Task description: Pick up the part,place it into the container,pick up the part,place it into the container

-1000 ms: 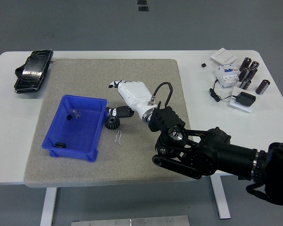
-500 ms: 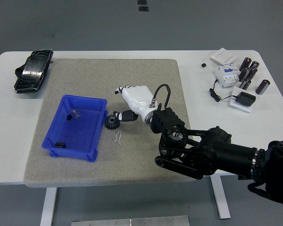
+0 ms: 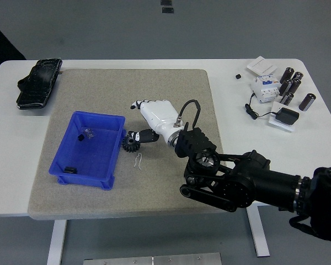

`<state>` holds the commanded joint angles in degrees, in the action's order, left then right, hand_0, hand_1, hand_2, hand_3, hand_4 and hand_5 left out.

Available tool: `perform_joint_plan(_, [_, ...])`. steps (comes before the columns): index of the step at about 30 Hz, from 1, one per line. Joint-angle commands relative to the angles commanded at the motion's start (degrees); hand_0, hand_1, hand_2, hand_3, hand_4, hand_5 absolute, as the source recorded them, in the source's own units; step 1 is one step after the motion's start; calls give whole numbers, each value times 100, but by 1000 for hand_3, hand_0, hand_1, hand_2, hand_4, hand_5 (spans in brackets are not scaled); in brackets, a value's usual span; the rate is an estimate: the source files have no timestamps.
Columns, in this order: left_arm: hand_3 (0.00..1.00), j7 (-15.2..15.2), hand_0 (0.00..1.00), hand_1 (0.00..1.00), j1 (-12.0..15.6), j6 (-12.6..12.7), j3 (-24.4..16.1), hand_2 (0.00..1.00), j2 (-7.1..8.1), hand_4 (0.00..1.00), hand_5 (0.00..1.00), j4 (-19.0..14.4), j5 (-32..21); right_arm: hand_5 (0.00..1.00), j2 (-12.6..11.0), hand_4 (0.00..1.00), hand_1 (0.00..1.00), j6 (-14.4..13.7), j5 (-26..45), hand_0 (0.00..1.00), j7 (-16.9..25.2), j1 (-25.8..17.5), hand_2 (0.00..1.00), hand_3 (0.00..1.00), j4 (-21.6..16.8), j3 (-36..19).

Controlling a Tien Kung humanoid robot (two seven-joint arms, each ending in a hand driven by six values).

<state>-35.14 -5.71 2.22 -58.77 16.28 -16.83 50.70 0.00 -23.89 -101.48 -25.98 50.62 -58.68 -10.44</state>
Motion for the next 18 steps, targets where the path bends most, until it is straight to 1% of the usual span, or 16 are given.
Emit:
perform_joint_plan(1, [636,0,745,719,0,-1,0,718,0,657,415,0,2,390,0,809,589,-5,-6,349,-3,-5,756,790,2,-15])
perform_joint_plan(2, [636,-1,745,719,-1,-1,-2,718,1,656,414,0,4,383,0,813,592,-9,-14,350,-7,-9,757,811,4,-35])
perform_joint_plan(12, [636,-8,745,719,4,-6,-11,718,5,656,413,-2,26,380,0,816,591,-7,-104,350,-74,-24,757,811,93,-229])
perform_joint_plan(13, [635,-7,745,719,3,-5,-11,718,5,654,412,-1,26,373,0,818,597,-3,-114,350,-77,-26,777,818,100,-244])
perform_joint_plan(18, [635,6,745,719,-4,-3,2,718,5,654,412,3,6,373,0,818,597,16,-157,350,-83,-28,777,818,115,-287])
